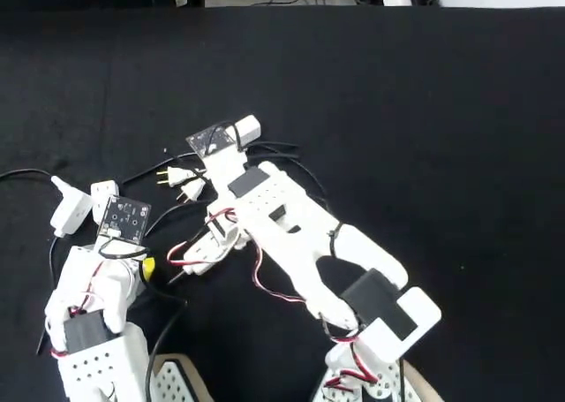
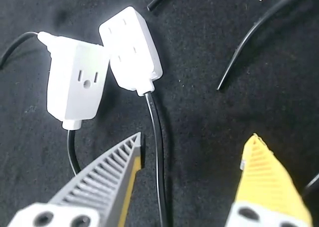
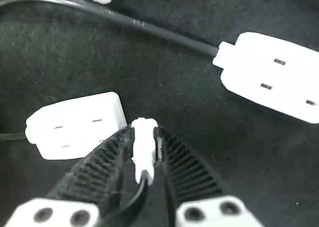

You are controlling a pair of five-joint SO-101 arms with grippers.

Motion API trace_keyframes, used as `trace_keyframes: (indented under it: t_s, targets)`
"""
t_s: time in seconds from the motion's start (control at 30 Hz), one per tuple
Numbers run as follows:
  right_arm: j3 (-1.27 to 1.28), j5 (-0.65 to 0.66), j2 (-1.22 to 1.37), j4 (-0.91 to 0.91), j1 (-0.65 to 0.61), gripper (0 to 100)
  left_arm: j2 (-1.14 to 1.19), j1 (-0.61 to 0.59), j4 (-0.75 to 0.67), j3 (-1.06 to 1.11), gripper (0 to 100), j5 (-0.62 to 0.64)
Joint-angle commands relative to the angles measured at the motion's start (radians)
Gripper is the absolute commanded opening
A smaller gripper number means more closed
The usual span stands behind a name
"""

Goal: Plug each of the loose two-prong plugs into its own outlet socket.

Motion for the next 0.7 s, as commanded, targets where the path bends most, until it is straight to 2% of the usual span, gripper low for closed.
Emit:
trace_keyframes:
  t_s: [0.0,0.13,0.3,0.67]
  targets:
    - [-0.021,0.028,-0.136,0.038,0.041,1.2,0.0,-0.007,-0.009,0.021,31,-0.008]
    - [0.054,0.084,-0.303,0.035,0.031,1.2,0.0,-0.007,-0.009,0.021,31,-0.008]
    - [0.282,0.114,-0.449,-0.195,-0.031,1.1,0.0,-0.007,-0.009,0.021,31,-0.008]
    - [0.329,0.133,-0.338,-0.328,-0.041,1.1,0.002,-0.01,-0.009,0.021,31,-0.008]
